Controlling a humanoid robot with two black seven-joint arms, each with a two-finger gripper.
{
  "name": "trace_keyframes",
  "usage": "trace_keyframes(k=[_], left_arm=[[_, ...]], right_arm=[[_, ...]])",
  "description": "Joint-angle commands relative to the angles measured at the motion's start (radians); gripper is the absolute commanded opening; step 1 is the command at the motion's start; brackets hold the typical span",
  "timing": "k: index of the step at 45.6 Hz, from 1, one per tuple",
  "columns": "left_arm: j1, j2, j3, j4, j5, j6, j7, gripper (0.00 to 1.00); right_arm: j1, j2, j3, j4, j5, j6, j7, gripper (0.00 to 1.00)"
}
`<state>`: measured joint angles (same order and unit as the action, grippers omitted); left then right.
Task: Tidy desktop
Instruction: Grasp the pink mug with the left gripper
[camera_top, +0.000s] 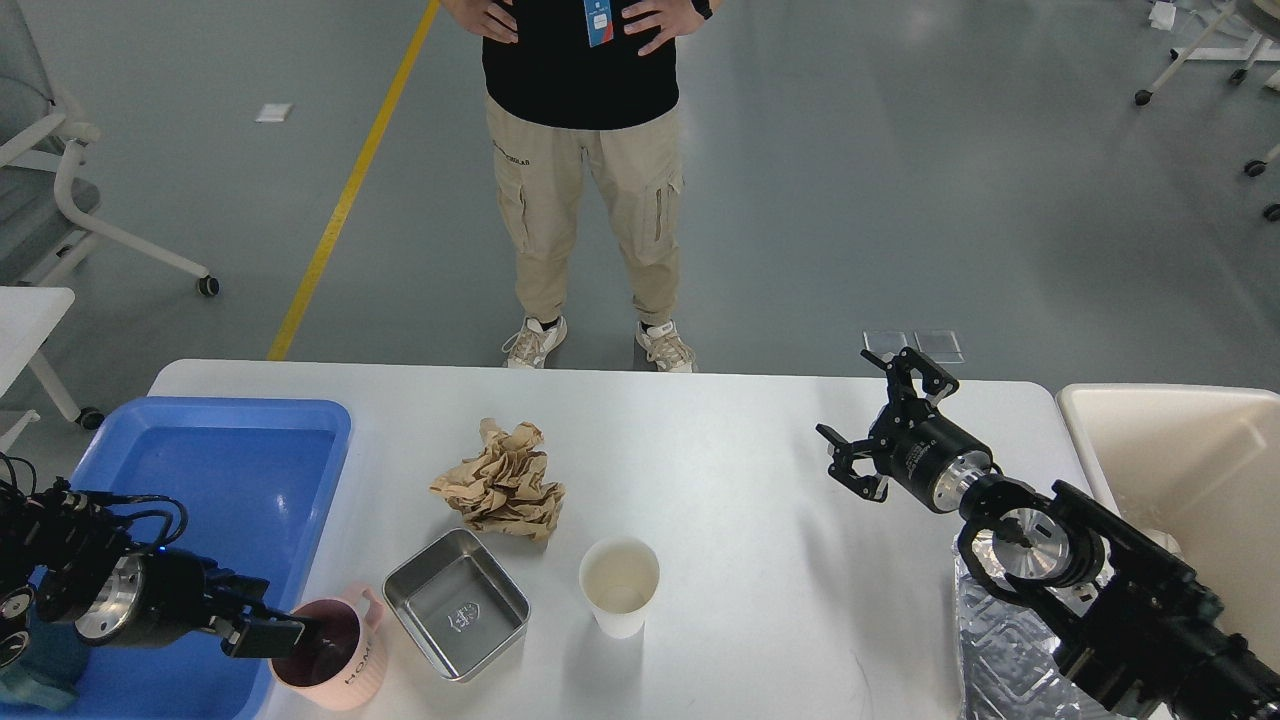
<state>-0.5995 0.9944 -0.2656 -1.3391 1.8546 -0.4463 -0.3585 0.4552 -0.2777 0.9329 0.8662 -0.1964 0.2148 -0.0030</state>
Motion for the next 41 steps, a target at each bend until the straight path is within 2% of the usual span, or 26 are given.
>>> trace_keyframes(k=[1, 3, 5, 12, 18, 27, 33, 41], left_arm=[[-0.008, 0.000, 0.012, 0.003, 0.008, 0.000, -0.010, 0.69], [-0.013, 0.000, 0.020, 0.005, 0.015, 0.000, -0.016, 0.64], [-0.016, 0.000, 0.031, 0.008, 0.026, 0.000, -0.019, 0.51], [-0.016, -0.016, 0.043, 0.023, 0.055, 0.000, -0.045, 0.37], [-0.017, -0.023, 0.045, 0.043, 0.058, 0.000, -0.050, 0.35], [-0.017, -0.049, 0.046, 0.070, 0.080, 0.000, -0.054, 0.24], [-0.017, -0.049, 0.046, 0.072, 0.087, -0.006, -0.092, 0.16], [-0.022, -0.049, 0.046, 0.077, 0.100, -0.020, -0.109, 0.09]], right_arm=[[-0.001, -0.003, 0.000, 0.007, 0.000, 0.000, 0.000, 1.00], [-0.001, -0.006, 0.000, 0.013, 0.000, 0.000, 0.000, 1.00], [-0.003, -0.008, 0.000, 0.016, 0.000, 0.000, 0.000, 1.00], [-0.003, -0.014, 0.003, 0.019, 0.000, 0.000, 0.000, 1.00], [-0.007, -0.031, 0.006, 0.037, 0.000, -0.002, 0.000, 1.00], [-0.012, -0.034, 0.009, 0.043, 0.000, -0.003, 0.000, 1.00], [-0.012, -0.032, 0.009, 0.043, 0.000, -0.003, 0.000, 1.00], [-0.013, -0.032, 0.009, 0.043, 0.000, -0.003, 0.000, 1.00]])
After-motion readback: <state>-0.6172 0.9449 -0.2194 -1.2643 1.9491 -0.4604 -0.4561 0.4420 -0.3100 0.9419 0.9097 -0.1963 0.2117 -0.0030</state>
